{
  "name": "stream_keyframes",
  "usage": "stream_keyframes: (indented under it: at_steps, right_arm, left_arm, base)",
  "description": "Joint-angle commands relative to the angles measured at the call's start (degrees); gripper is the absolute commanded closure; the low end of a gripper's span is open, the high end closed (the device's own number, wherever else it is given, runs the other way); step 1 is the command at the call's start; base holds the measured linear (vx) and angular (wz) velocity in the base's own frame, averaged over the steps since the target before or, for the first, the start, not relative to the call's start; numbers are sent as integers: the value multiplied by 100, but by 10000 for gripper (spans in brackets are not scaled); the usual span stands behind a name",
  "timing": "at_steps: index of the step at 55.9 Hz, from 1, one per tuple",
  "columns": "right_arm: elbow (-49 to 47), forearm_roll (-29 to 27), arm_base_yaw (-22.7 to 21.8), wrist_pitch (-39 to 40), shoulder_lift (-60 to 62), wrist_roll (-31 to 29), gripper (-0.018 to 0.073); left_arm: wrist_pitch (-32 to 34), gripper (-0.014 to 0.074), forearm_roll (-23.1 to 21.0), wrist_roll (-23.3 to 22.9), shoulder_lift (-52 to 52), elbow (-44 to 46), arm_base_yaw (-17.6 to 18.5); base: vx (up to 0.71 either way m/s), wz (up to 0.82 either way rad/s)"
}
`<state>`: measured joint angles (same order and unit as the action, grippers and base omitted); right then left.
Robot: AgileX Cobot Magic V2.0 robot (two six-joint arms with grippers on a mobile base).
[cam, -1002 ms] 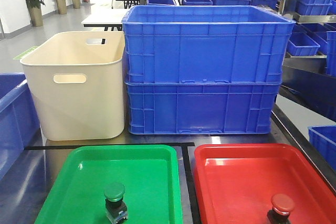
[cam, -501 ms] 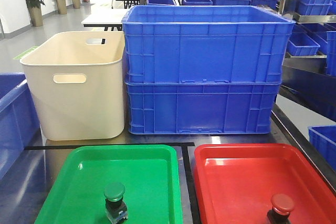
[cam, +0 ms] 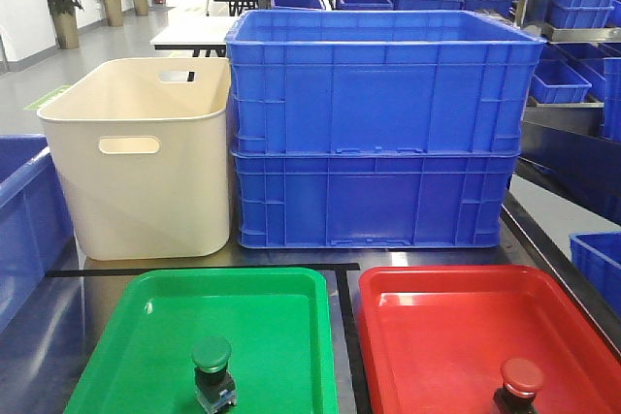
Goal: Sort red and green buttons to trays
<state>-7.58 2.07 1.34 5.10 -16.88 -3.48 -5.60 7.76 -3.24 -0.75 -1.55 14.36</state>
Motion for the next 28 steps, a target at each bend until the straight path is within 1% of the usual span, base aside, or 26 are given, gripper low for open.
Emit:
stream_keyframes:
  at_steps: [1,12,15,20,28]
  right_arm:
    - [116,-207,-13,157,513,-347,571]
    - [1020,-381,-13,78,1810,-277,571]
    - [1007,-408,-13,-250,1817,-277,571]
    - [1011,-414,-13,-510,1809,-277,571]
    - [1011,-414,-13,-510,1821,-277,571]
  left_arm:
    - [432,601,-40,-10,-61,140,-16]
    - [432,601,-40,-10,-61,140,-16]
    - [432,601,-40,-10,-61,140,-16]
    - [432,602,-40,-10,-63,145,-16]
    - [432,601,-40,-10,-63,145,-16]
  base:
    - [0,0]
    - [0,0]
    - [0,0]
    - [0,0]
    - [0,0]
